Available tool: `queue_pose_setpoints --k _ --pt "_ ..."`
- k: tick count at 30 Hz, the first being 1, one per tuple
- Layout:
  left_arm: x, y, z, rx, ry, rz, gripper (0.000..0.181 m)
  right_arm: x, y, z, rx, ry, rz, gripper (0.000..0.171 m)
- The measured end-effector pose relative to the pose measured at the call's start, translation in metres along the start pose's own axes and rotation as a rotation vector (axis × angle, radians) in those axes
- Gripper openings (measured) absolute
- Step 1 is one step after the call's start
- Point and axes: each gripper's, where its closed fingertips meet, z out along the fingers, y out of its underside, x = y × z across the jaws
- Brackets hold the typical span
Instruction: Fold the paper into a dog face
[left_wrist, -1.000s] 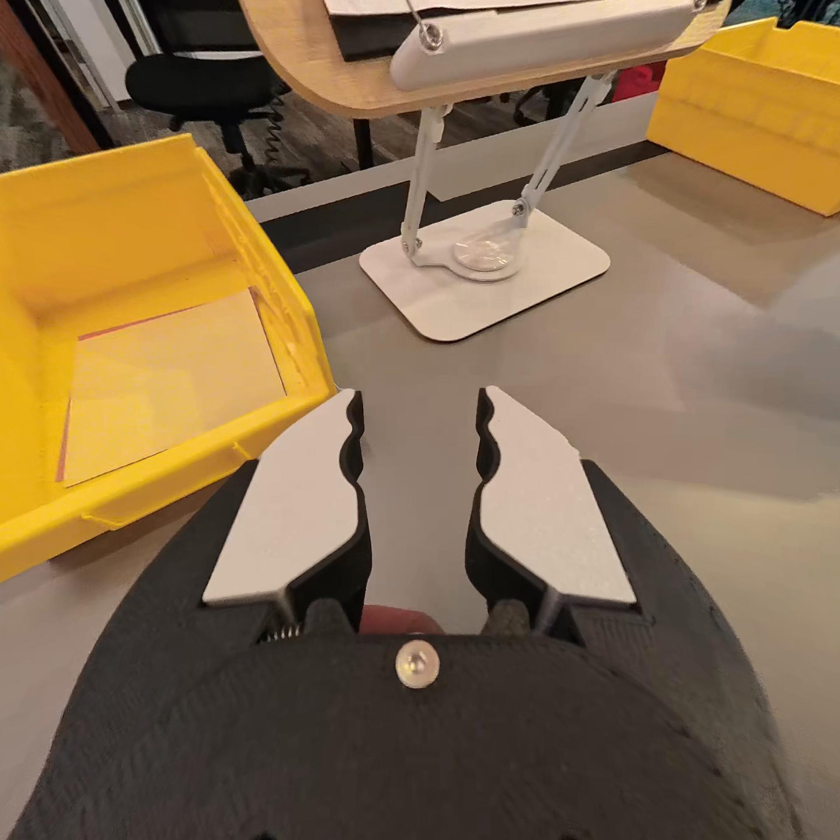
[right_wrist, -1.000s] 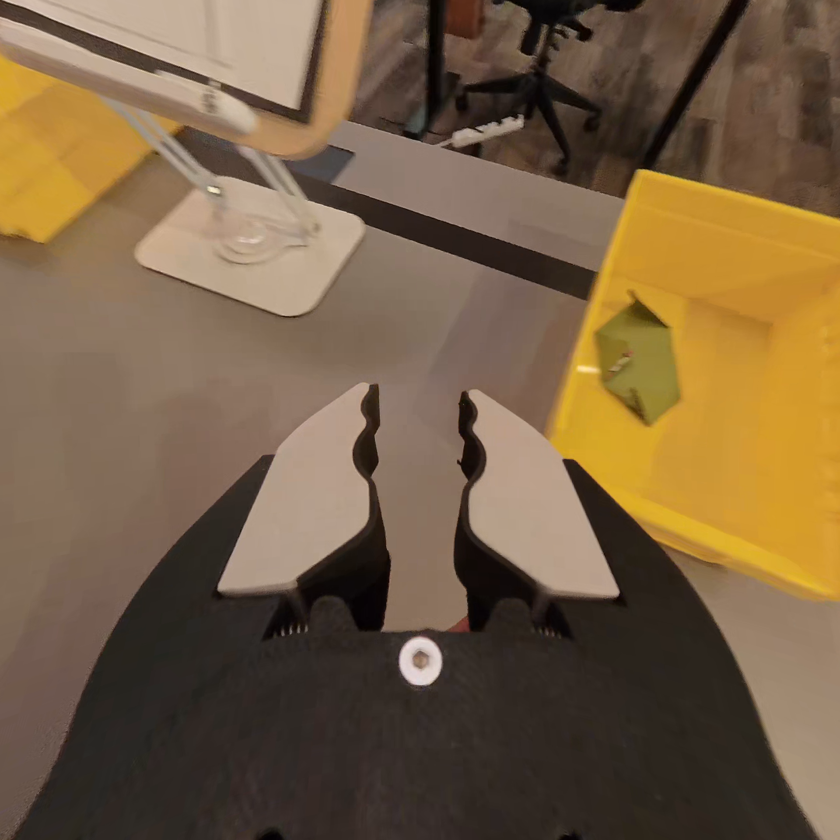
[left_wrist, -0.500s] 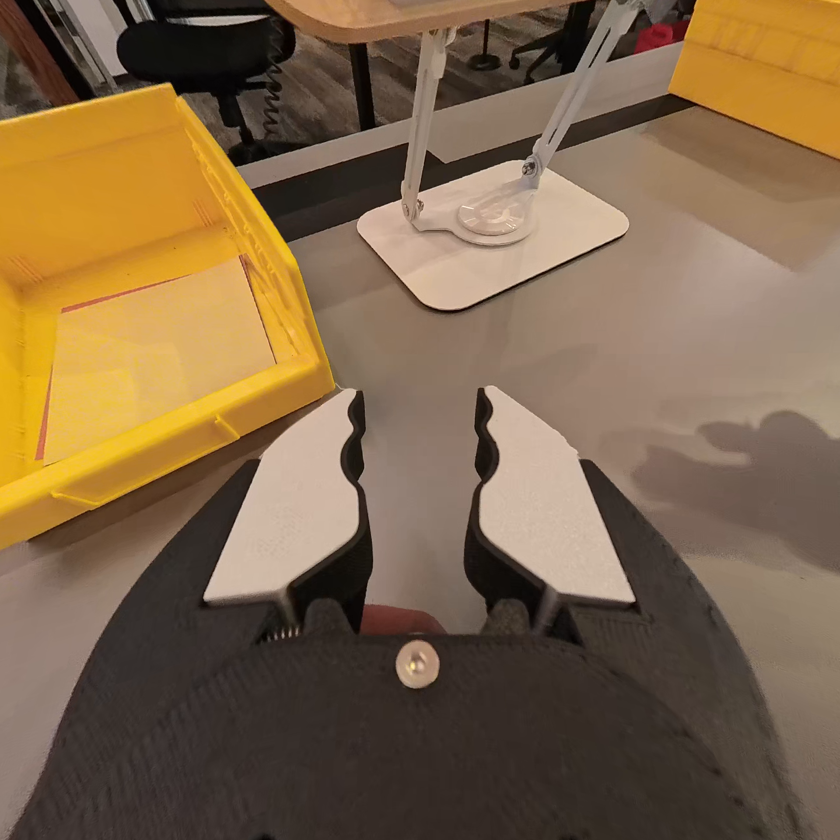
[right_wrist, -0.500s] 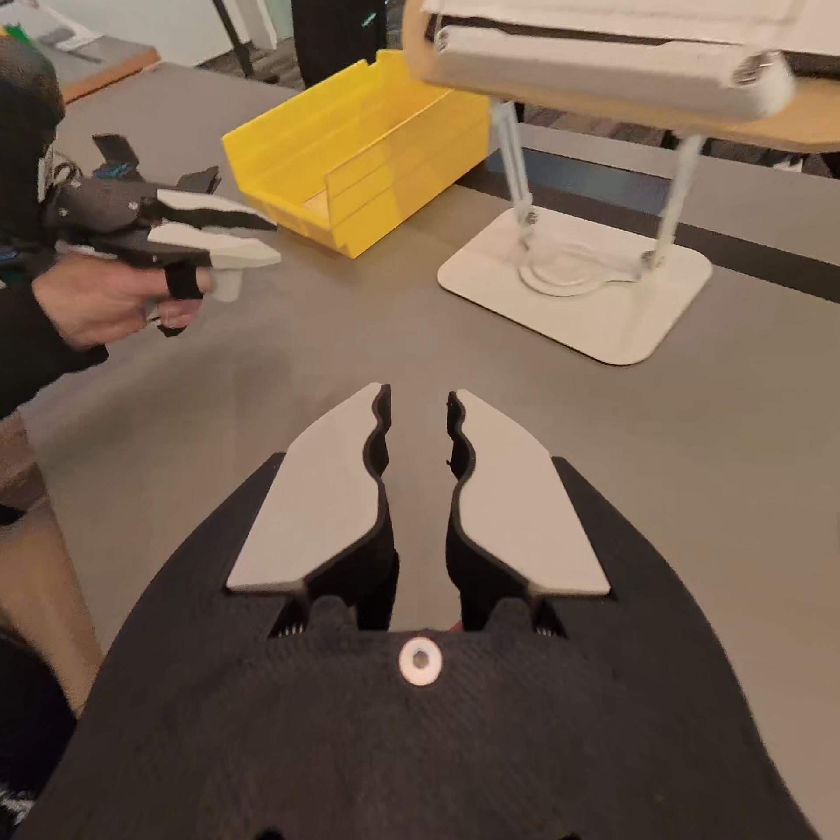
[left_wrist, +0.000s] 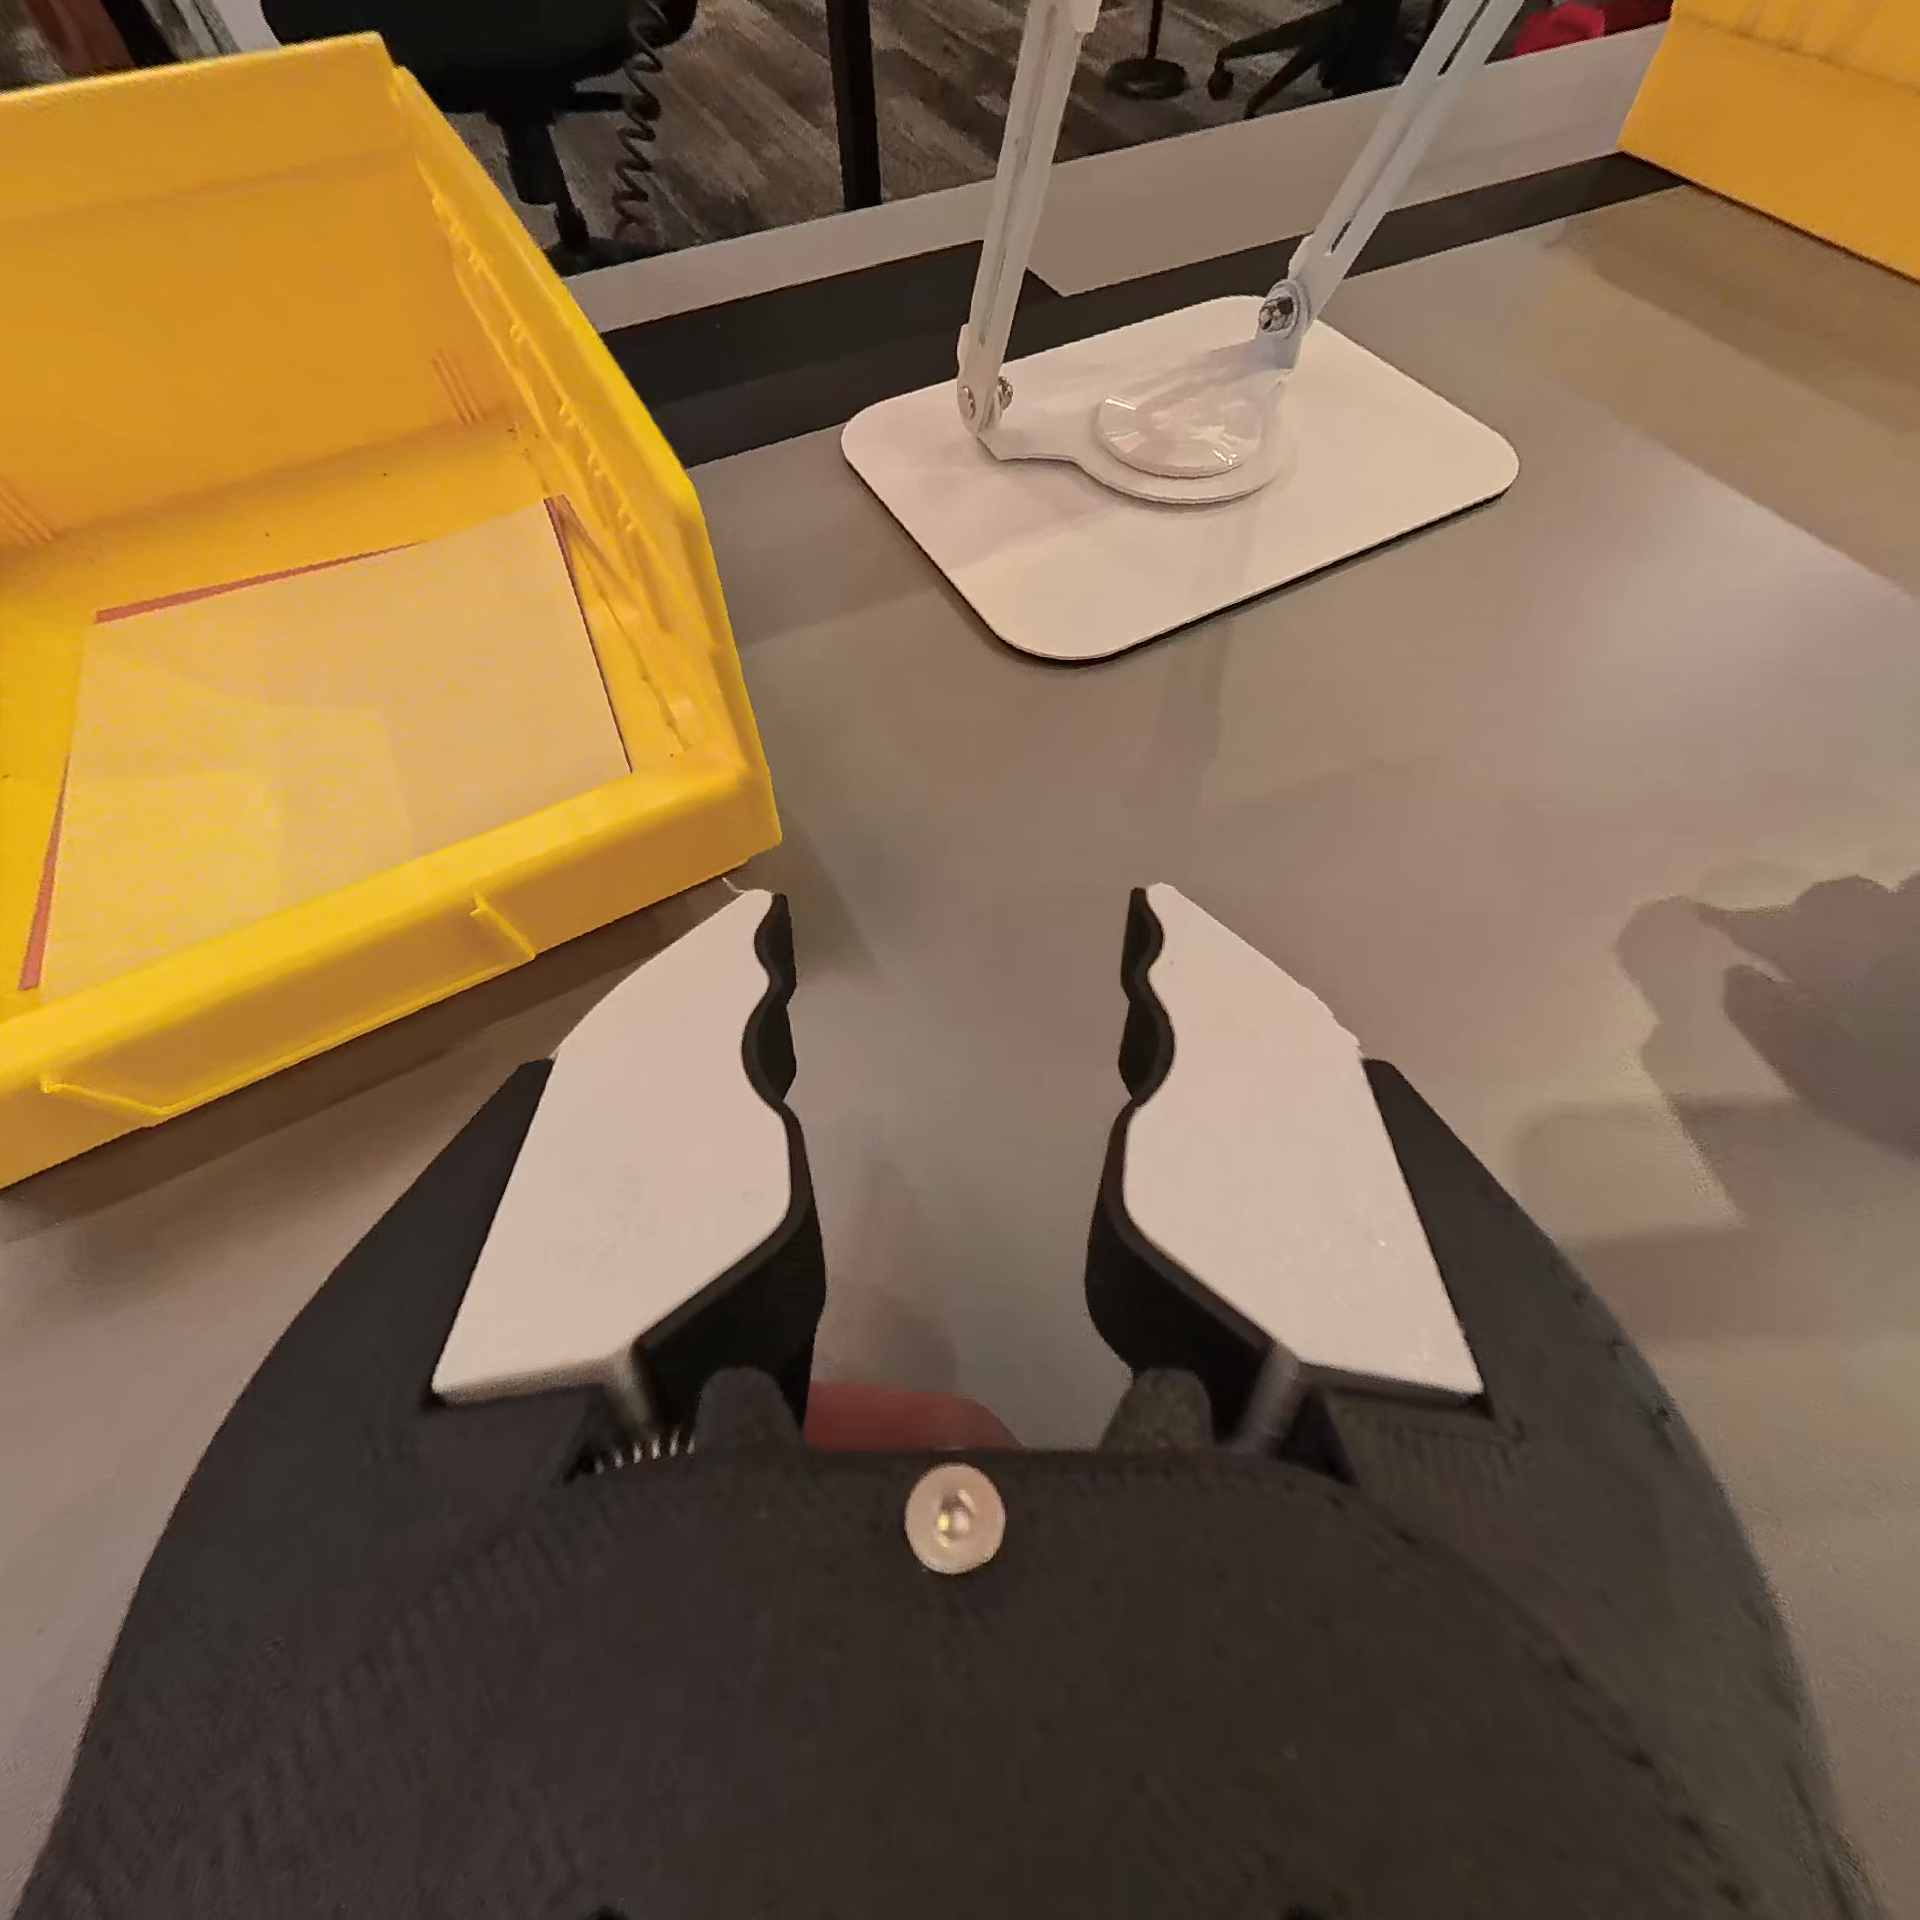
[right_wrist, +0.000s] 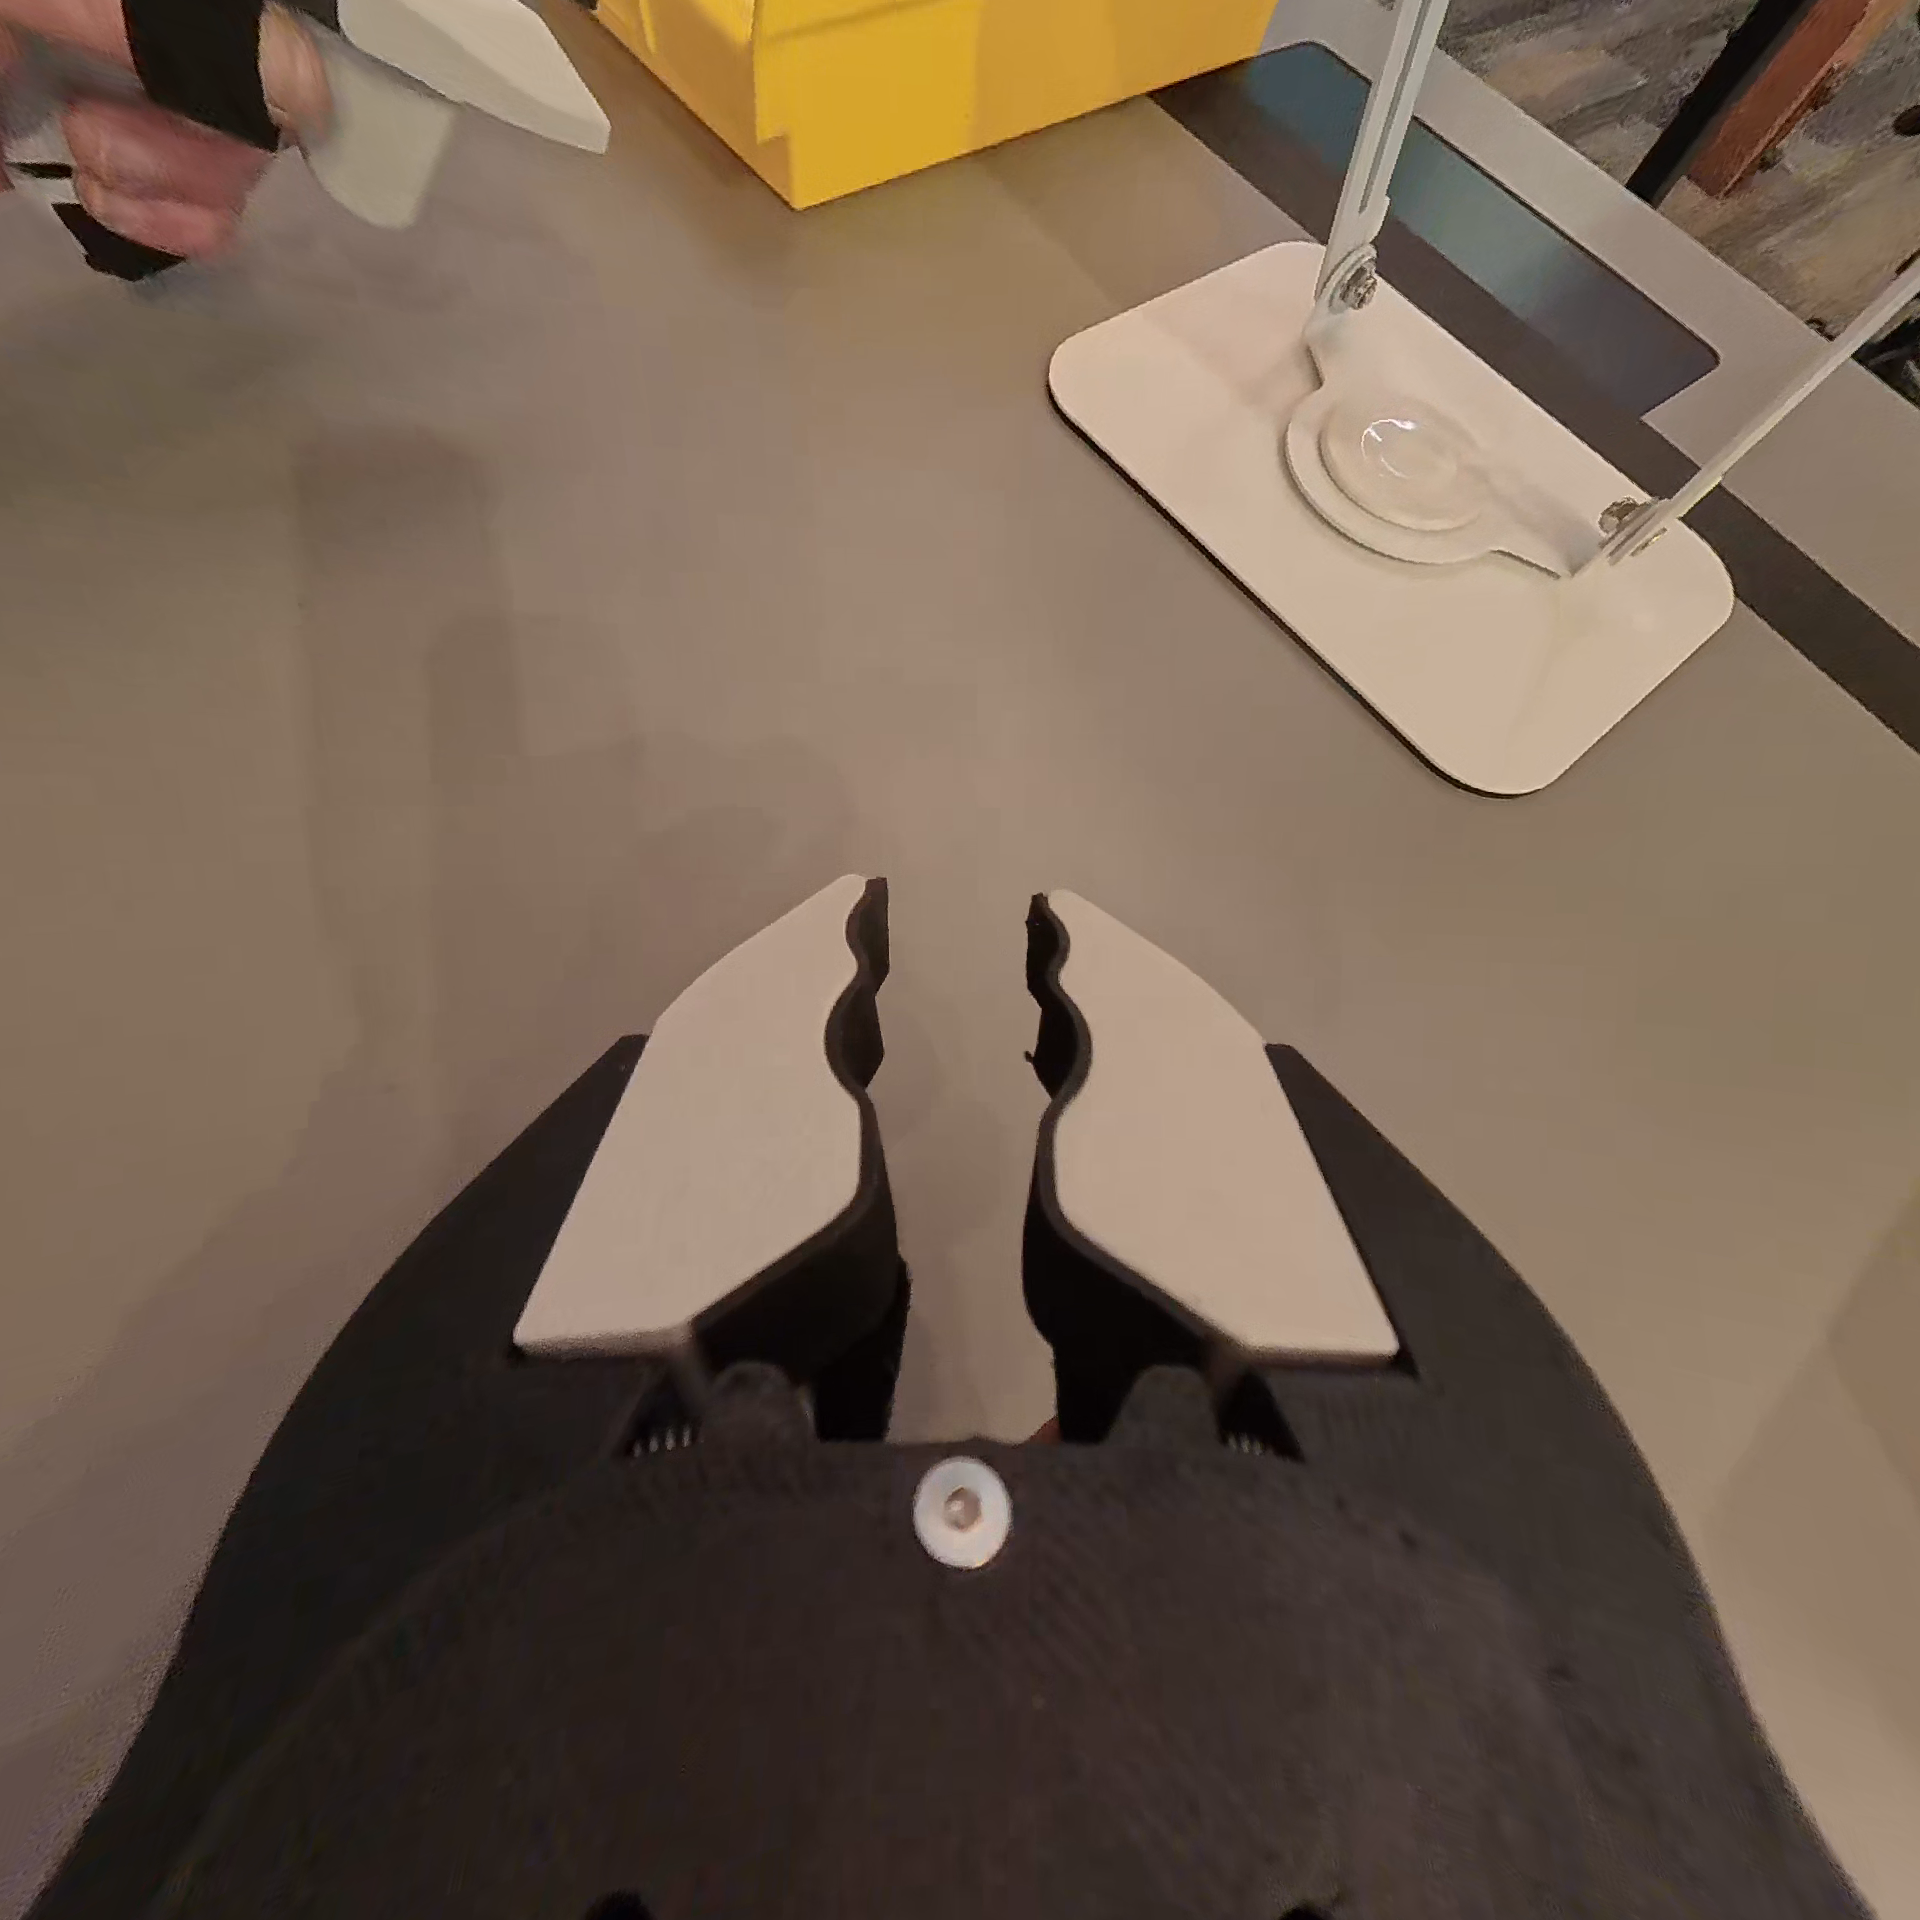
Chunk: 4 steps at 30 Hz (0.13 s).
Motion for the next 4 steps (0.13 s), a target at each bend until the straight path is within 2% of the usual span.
queue_pose_setpoints --k 4 --pt "0.0046 0.0027 0.0017 -0.013 0.009 0.027 0.06 0.0031 0.0023 -0.0008 0.0 -0.002 -0.008 0.027"
